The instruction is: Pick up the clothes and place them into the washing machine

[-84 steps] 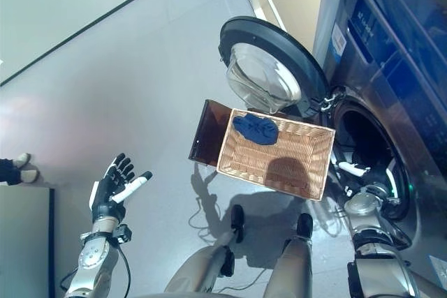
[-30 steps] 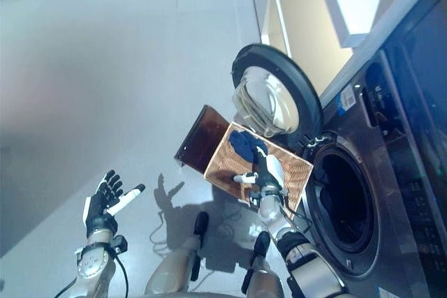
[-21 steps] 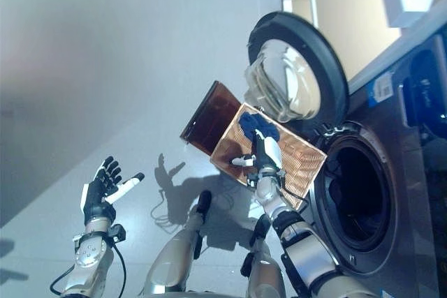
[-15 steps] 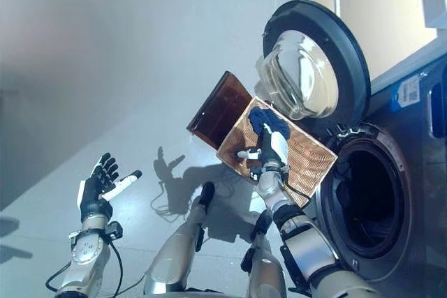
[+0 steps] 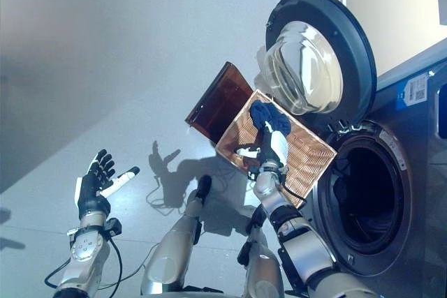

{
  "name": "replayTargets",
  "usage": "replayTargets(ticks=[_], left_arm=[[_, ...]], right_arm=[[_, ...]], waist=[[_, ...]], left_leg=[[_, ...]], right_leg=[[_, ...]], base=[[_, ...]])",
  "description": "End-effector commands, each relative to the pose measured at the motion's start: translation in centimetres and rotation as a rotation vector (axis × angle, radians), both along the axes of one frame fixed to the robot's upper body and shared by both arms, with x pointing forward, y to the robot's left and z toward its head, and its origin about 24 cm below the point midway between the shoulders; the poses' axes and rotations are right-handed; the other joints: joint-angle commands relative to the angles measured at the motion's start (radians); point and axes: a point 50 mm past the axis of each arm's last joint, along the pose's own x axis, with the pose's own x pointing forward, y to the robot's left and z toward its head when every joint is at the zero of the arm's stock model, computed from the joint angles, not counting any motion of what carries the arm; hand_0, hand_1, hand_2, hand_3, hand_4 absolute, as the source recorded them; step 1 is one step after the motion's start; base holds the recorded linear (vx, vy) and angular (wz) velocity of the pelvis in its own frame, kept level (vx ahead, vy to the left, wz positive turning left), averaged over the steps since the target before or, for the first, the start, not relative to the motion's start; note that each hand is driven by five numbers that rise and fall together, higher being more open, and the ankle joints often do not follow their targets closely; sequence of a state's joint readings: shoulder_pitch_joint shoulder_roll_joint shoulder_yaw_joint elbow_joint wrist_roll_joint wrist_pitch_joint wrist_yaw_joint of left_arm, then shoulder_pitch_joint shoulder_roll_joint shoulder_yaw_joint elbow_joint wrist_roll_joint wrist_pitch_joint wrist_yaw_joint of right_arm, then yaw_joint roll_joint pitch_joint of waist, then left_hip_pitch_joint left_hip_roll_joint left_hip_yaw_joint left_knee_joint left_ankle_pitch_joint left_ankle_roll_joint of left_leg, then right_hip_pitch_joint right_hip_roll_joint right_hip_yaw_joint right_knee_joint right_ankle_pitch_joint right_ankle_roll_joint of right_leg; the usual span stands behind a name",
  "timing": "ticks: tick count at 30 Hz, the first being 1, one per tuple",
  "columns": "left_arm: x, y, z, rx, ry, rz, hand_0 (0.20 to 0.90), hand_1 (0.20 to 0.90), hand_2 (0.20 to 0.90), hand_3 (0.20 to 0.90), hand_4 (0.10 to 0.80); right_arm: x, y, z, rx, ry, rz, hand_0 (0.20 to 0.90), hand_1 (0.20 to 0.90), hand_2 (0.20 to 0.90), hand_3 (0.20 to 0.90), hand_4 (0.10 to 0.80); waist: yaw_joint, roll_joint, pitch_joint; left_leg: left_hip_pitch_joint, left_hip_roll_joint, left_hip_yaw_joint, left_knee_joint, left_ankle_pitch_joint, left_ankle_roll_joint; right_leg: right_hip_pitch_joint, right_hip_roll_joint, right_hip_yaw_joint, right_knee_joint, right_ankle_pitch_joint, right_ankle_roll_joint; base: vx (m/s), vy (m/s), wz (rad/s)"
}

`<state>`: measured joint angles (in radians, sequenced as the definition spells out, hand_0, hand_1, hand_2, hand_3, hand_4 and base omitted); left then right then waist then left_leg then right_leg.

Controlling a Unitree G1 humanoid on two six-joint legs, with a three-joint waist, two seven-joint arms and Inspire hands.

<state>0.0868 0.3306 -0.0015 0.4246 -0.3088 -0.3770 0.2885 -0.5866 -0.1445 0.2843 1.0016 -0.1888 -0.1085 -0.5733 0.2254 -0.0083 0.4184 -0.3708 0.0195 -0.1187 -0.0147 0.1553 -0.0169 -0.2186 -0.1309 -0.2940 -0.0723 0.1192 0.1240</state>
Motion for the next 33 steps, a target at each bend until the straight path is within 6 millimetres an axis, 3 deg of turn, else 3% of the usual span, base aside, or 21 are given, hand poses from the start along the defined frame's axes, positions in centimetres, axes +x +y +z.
replayTargets(ticks=[1, 7, 12, 20, 33], left_arm=[[-0.7, 2.8, 2.8, 0.119, -0.129, 0.083, 0.900, 0.900, 0.900, 0.900, 0.800], [-1.3, 3.0, 2.2, 0.111, -0.106, 0.111, 0.900, 0.900, 0.900, 0.900, 0.800], [-1.2, 2.8, 1.9, 0.104, -0.097, 0.101, 0.900, 0.900, 0.900, 0.900, 0.800], [-1.4, 2.7, 1.9, 0.098, -0.096, 0.069, 0.900, 0.900, 0.900, 0.900, 0.800], [-1.4, 3.2, 2.8, 0.126, -0.122, 0.045, 0.900, 0.900, 0.900, 0.900, 0.800]], right_arm=[[0.0, 0.9, 1.5, -0.005, -0.136, 0.041, 0.900, 0.900, 0.900, 0.900, 0.800], [-1.3, 0.4, 0.3, -0.041, -0.110, 0.052, 0.900, 0.900, 0.900, 0.900, 0.800], [-1.2, -0.5, 0.3, -0.090, -0.109, 0.034, 0.900, 0.900, 0.900, 0.900, 0.800], [0.0, -2.4, 1.2, -0.164, -0.102, -0.039, 0.900, 0.900, 0.900, 0.900, 0.800], [1.6, -3.8, 3.0, -0.211, -0.123, -0.086, 0.900, 0.900, 0.900, 0.900, 0.800]], waist=[[-0.021, -0.001, -0.070], [-0.038, -0.005, -0.083], [-0.040, 0.000, -0.086], [-0.030, 0.014, -0.085], [-0.006, 0.023, -0.063]], left_leg=[[0.003, -0.055, 0.053, 0.013, -0.069, 0.002], [0.019, -0.050, 0.063, 0.019, -0.077, 0.004], [0.019, -0.053, 0.066, 0.027, -0.081, 0.007], [0.013, -0.056, 0.062, 0.022, -0.074, 0.007], [-0.015, -0.060, 0.055, 0.025, -0.067, 0.010]], right_leg=[[-0.064, -0.041, 0.021, 0.091, -0.019, 0.002], [-0.056, -0.040, 0.031, 0.095, -0.023, 0.002], [-0.058, -0.042, 0.035, 0.097, -0.025, 0.001], [-0.066, -0.043, 0.032, 0.093, -0.021, 0.001], [-0.086, -0.048, 0.029, 0.095, -0.011, 0.003]], base=[[0.000, 0.000, 0.00], [0.005, -0.011, -0.06], [-0.002, -0.004, -0.01], [-0.006, -0.006, 0.02], [-0.003, 0.000, 0.01]])
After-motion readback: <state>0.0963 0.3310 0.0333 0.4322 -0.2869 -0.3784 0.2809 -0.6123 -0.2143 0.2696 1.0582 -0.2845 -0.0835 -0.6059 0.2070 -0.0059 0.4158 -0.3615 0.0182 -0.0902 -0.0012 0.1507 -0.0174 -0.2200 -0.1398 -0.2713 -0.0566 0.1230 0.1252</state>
